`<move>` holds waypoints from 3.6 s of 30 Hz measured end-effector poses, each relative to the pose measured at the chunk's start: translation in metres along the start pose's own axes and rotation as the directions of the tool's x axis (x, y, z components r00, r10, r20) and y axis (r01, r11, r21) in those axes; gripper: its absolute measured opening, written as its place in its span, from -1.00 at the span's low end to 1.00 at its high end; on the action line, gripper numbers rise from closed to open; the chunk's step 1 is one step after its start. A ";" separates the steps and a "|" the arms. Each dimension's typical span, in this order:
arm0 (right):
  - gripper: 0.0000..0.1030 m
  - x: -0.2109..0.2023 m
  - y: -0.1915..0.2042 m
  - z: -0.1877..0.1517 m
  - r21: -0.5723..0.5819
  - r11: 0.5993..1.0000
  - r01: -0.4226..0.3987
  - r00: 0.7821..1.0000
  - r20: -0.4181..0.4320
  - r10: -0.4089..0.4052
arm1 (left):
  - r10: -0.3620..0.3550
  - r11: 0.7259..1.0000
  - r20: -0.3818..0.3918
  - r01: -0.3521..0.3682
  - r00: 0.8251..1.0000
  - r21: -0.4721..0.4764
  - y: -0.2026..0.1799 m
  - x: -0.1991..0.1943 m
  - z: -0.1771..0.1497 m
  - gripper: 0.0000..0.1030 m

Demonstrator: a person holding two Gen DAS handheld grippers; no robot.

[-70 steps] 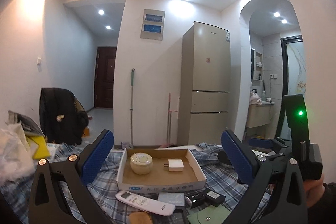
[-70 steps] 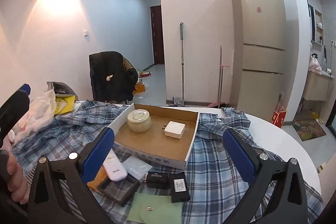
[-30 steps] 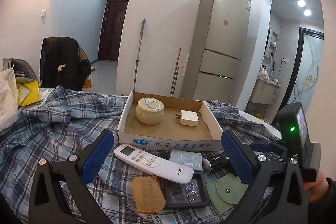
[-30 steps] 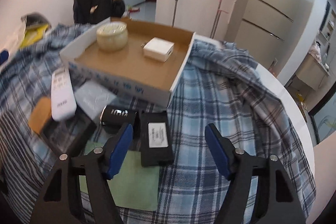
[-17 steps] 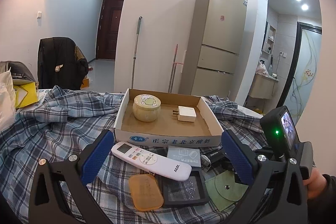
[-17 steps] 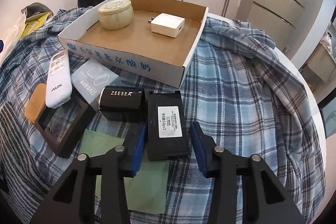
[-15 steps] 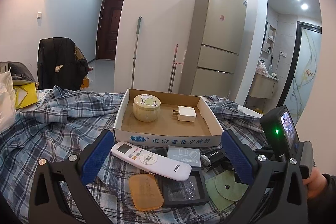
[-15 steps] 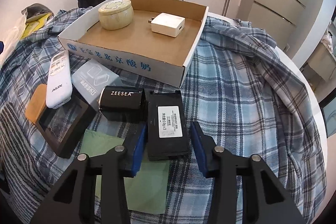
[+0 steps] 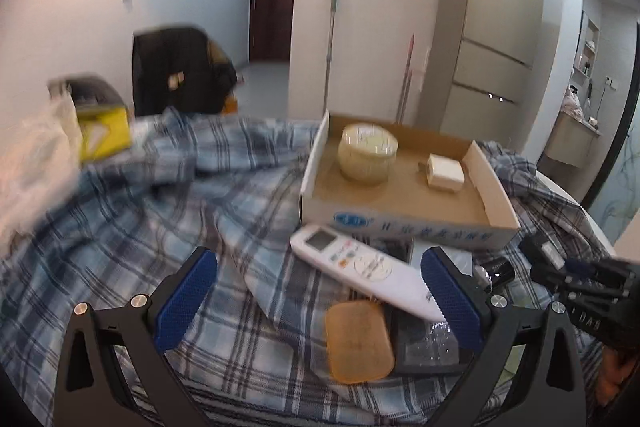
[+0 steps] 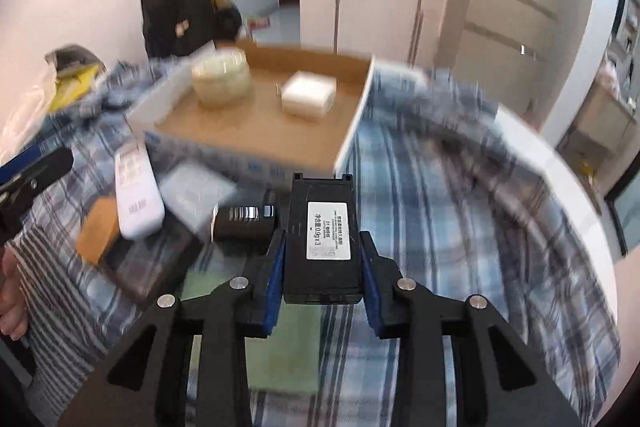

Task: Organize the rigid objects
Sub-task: 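Grasp the orange translucent case with the left tool while the right tool lifts the black device, then lift the orange case with the left tool while the right tool holds the black device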

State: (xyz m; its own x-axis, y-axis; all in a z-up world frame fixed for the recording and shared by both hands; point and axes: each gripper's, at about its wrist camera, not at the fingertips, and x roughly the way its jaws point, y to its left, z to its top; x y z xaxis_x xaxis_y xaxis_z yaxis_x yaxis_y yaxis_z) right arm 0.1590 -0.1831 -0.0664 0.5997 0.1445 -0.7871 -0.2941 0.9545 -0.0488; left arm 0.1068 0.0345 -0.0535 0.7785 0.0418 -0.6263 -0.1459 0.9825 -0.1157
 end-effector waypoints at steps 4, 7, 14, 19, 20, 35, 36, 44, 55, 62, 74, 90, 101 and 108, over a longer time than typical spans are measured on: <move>-0.37 0.006 0.006 -0.006 0.001 0.997 -0.074 0.996 -0.059 0.074 | 0.025 0.998 -0.071 -0.029 0.997 -0.054 0.013 0.013 -0.002 1.00; -0.37 0.009 0.014 -0.009 -0.038 0.998 -0.040 0.998 -0.060 0.038 | 0.026 0.997 -0.113 -0.034 0.993 -0.068 0.017 0.020 -0.004 1.00; -0.37 0.022 0.012 -0.011 -0.021 0.999 -0.048 0.993 -0.112 0.045 | 0.027 1.000 -0.164 -0.028 0.986 -0.006 0.006 0.026 -0.007 0.93; -0.37 0.023 0.013 -0.010 -0.030 0.999 -0.037 0.993 -0.111 0.034 | -0.005 1.000 -0.234 0.012 0.972 0.027 -0.002 0.034 -0.013 0.25; -0.37 0.023 0.013 -0.010 -0.030 0.999 -0.038 0.993 -0.111 0.034 | -0.015 0.999 -0.257 0.022 0.966 0.025 -0.002 0.037 -0.015 0.19; -0.37 0.023 0.014 -0.010 -0.039 0.999 -0.028 0.994 -0.108 0.023 | -0.085 0.995 -0.326 0.100 0.942 0.027 -0.013 0.035 -0.021 -0.12; -0.37 0.023 0.014 -0.010 -0.038 0.999 -0.028 0.994 -0.108 0.024 | -0.083 0.993 -0.323 0.105 0.943 0.052 -0.017 0.035 -0.022 -0.12; -0.37 0.023 0.014 -0.010 -0.040 0.999 -0.026 0.994 -0.107 0.021 | -0.116 0.991 -0.340 0.133 0.933 0.026 -0.016 0.039 -0.023 -0.11; -0.37 0.023 0.014 -0.010 -0.038 0.999 -0.021 0.994 -0.108 0.017 | -0.076 0.988 -0.346 0.117 0.935 0.099 -0.023 0.039 -0.026 0.03; -0.37 0.023 0.015 -0.010 -0.044 0.999 -0.016 0.994 -0.107 0.011 | -0.073 0.994 -0.363 0.099 0.929 0.053 -0.006 0.043 -0.021 -0.16; -0.37 0.023 0.015 -0.010 -0.050 0.999 -0.011 0.994 -0.106 0.006 | -0.015 0.993 -0.243 0.042 0.970 0.108 -0.011 0.022 -0.011 0.42; -0.37 0.023 0.015 -0.010 -0.050 0.999 -0.011 0.994 -0.105 0.006 | -0.023 0.993 -0.390 0.066 0.921 0.098 -0.012 0.050 -0.025 -0.05; -0.37 0.023 0.016 -0.010 -0.055 0.998 -0.008 0.995 -0.104 0.002 | -0.048 0.994 -0.280 0.073 0.959 0.078 -0.002 0.026 -0.008 -0.09; -0.37 0.019 0.015 -0.009 -0.043 0.999 -0.008 0.996 -0.085 0.005 | -0.154 0.987 -0.133 0.158 0.979 0.022 0.009 -0.001 0.006 -0.09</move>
State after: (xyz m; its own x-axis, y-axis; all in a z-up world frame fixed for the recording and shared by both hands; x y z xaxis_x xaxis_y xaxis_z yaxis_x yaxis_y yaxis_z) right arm 0.1595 -0.1687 -0.0876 0.5332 0.1265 -0.8365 -0.3306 0.9413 -0.0684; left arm 0.1085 0.0439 -0.0495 0.7033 -0.1343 -0.6981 -0.0075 0.9805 -0.1962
